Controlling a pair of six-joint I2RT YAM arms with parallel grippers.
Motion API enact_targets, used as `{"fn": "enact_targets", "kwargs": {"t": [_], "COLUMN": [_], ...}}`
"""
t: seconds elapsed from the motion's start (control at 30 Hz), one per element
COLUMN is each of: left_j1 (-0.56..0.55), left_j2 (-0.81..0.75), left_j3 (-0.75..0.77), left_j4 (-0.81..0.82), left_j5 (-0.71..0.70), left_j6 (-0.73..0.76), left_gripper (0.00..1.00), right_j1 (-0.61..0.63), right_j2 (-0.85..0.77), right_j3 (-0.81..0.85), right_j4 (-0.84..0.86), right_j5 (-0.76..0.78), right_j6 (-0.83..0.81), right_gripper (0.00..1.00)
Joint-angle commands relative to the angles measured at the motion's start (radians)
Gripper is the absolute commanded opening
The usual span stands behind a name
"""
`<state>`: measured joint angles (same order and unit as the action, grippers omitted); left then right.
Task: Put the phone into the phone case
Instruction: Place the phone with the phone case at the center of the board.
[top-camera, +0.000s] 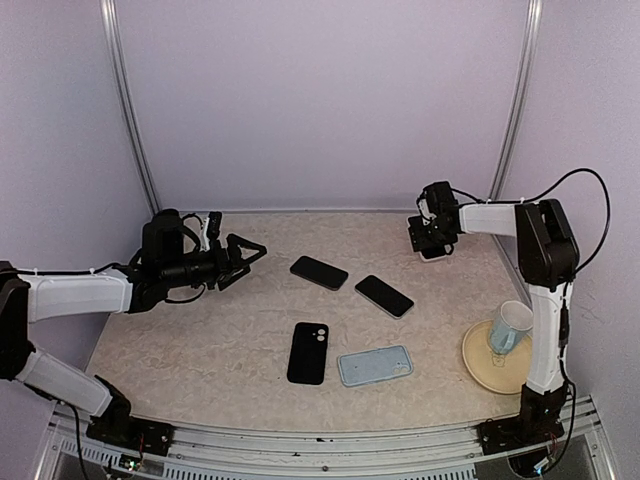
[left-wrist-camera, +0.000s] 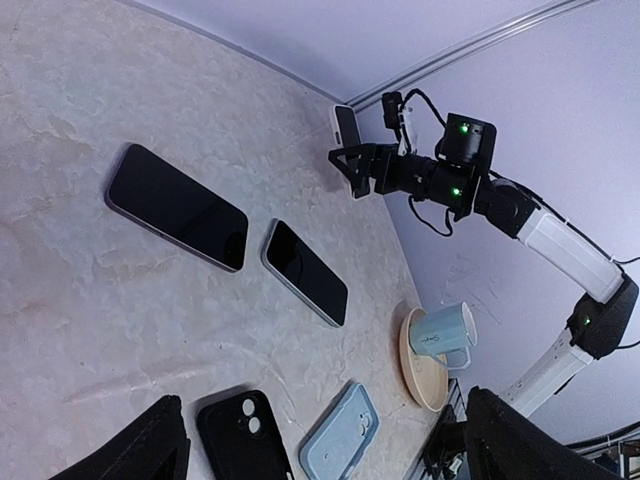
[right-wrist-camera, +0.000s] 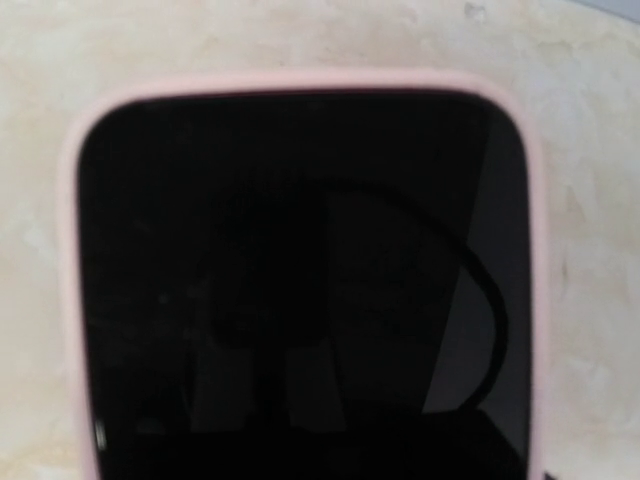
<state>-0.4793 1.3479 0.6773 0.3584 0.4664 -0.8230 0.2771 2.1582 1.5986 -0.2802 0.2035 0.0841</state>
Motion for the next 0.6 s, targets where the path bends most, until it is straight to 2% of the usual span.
{"fn": "enact_targets", "kwargs": {"t": [0.0,0.2,0.33,0.57], "left_j1": [-0.004,0.004,0.016,0.035], "left_j2": [-0.027,-0.036,-0.046,-0.070], "left_j3": [-0.010,-0.019,-0.023,-0.024], "left_j4": [-0.006,-0.009,-0.014,-0.027], "left_j5": [-0.009,-0.011,-0.010,-0.006], "left_j6": [0.017,0.018,0.019,0.024], "left_gripper": [0.93,0.93,0.93,0.94], "right_j1": [-0.013,-0.022,-0.024,-0.024], "right_j2": [0.024,0.030,0.029,0.033], "right_j3": [-0.011,-0.031,-0.043,-0.052], "right_j4": [0.064,0.065,0.066,0.061], "right_j5": [0.038,0.032,0.021,0.023], "right_j6": [0.062,0.098,0.112,0.134], "right_gripper": [0.64,0.66,0.76,0.78]}}
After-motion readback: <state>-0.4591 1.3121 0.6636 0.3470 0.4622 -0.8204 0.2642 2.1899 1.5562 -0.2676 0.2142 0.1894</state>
